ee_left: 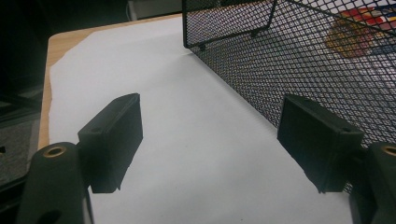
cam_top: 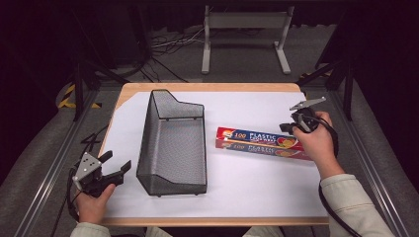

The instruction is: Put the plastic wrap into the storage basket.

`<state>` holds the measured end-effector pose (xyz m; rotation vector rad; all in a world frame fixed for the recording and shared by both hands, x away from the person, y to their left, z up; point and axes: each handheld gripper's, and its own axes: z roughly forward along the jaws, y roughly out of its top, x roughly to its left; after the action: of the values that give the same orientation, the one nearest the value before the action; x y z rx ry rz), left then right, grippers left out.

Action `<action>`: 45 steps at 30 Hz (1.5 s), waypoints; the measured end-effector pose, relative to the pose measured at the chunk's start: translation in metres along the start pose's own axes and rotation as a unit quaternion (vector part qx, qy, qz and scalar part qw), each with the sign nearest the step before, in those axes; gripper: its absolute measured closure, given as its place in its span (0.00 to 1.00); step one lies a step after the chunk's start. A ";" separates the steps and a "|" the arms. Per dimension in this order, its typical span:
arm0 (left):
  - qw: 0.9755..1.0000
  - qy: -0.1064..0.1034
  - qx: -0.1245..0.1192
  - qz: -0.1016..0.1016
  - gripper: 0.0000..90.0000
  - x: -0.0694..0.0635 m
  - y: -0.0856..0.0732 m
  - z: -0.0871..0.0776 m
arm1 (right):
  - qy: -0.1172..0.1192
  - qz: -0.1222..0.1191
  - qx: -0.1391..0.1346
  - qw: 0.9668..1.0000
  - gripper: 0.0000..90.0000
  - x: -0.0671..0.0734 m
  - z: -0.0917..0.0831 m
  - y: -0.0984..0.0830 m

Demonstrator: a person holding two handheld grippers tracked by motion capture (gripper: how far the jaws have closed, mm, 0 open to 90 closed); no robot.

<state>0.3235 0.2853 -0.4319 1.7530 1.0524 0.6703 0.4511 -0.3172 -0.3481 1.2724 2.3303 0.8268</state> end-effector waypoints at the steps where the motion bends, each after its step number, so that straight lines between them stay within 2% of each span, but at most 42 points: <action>1: 1.000 0.000 -0.001 0.000 0.25 0.000 0.000 0.000 | -0.002 0.001 0.000 1.000 1.00 -0.002 0.000 0.000; 6: 1.000 0.000 -0.001 -0.001 0.25 0.000 0.000 0.000 | -0.014 0.011 0.004 1.000 1.00 -0.014 -0.001 -0.002; 14: 1.000 -0.001 0.000 0.000 0.25 0.000 0.000 0.002 | -0.027 0.038 0.023 0.999 1.00 -0.035 0.012 -0.019; 15: 1.000 -0.002 0.000 0.000 0.25 0.000 0.001 0.003 | -0.033 0.046 0.034 0.998 1.00 -0.041 0.015 -0.023; 18: 1.000 -0.003 0.001 0.001 0.25 -0.001 0.001 0.004 | -0.039 0.049 0.044 0.997 1.00 -0.046 0.019 -0.026; 19: 1.000 -0.004 0.000 0.001 0.26 -0.001 0.001 0.005 | -0.042 0.056 0.052 0.996 1.00 -0.050 0.021 -0.029; 24: 1.000 -0.006 0.002 0.003 0.25 -0.001 0.002 0.007 | -0.044 0.073 0.072 0.994 1.00 -0.056 0.025 -0.036; 27: 1.000 -0.007 0.002 0.003 0.25 -0.001 0.002 0.007 | -0.037 0.078 0.085 0.993 1.00 -0.058 0.027 -0.040; 30: 1.000 -0.008 0.000 0.003 0.25 -0.002 0.003 0.006 | -0.035 0.087 0.073 0.993 1.00 -0.058 0.029 -0.045; 32: 1.000 -0.008 0.000 0.004 0.25 -0.002 0.003 0.007 | -0.032 0.086 0.074 0.993 1.00 -0.057 0.027 -0.047; 35: 1.000 -0.007 0.003 0.003 0.25 -0.001 0.002 0.007 | -0.021 0.079 0.089 0.993 1.00 -0.053 0.023 -0.050; 39: 1.000 -0.009 0.004 0.004 0.25 -0.002 0.002 0.009 | -0.005 0.078 0.117 0.990 1.00 -0.043 0.015 -0.056; 45: 1.000 -0.009 0.004 0.004 0.25 -0.002 0.003 0.009 | 0.023 0.061 0.136 0.989 1.00 -0.024 0.001 -0.070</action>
<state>0.3310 0.2784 -0.4327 1.7681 1.0387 0.6538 0.4200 -0.3672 -0.3932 1.5359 2.4868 0.5944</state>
